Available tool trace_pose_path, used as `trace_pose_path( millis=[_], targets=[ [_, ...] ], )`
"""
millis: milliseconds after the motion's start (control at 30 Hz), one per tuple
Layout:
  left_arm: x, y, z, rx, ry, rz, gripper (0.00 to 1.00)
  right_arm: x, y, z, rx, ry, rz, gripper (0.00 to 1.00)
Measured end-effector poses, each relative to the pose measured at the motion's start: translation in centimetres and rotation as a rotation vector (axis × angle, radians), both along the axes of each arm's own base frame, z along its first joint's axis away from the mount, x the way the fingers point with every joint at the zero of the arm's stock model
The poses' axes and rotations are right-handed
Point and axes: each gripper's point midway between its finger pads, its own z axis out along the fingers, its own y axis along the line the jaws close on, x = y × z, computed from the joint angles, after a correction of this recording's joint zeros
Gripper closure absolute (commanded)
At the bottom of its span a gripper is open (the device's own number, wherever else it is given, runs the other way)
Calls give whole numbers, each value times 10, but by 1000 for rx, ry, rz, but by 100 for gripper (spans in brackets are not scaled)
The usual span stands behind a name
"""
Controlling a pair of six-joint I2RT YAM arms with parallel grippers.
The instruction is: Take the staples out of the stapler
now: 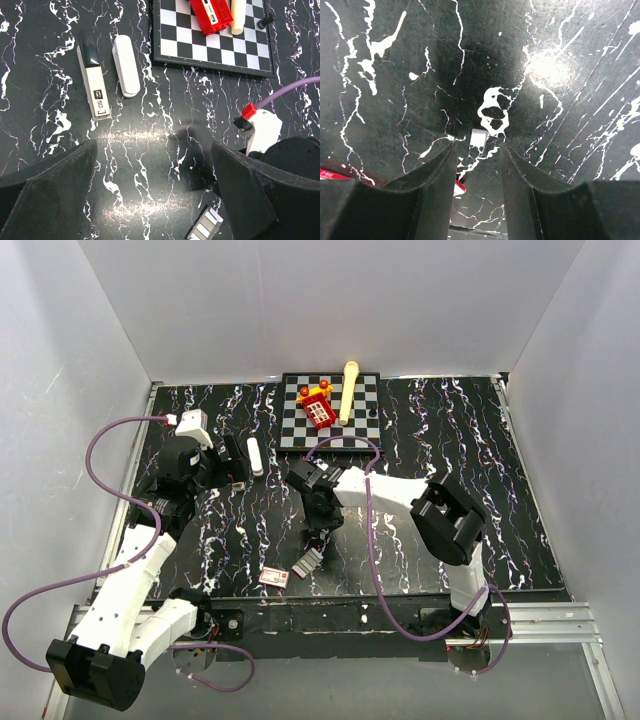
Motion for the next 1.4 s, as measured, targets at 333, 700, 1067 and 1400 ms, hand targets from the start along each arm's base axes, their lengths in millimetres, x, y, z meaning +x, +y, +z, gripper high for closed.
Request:
trace_pose_path(
  millis=[333, 700, 1067, 1400],
  targets=[
    [0, 0, 0, -1, 0, -2, 2, -2, -2, -13, -24, 28, -28, 57],
    [-1, 0, 1, -2, -4, -2, 2, -4, -1, -14, -20, 36, -31, 76],
    [-1, 0, 1, -2, -4, -2, 2, -5, 0, -13, -13, 43, -23, 88],
    [-1, 0, 1, -2, -5, -2, 2, -26, -3, 17, 4, -37, 119, 87]
  ],
)
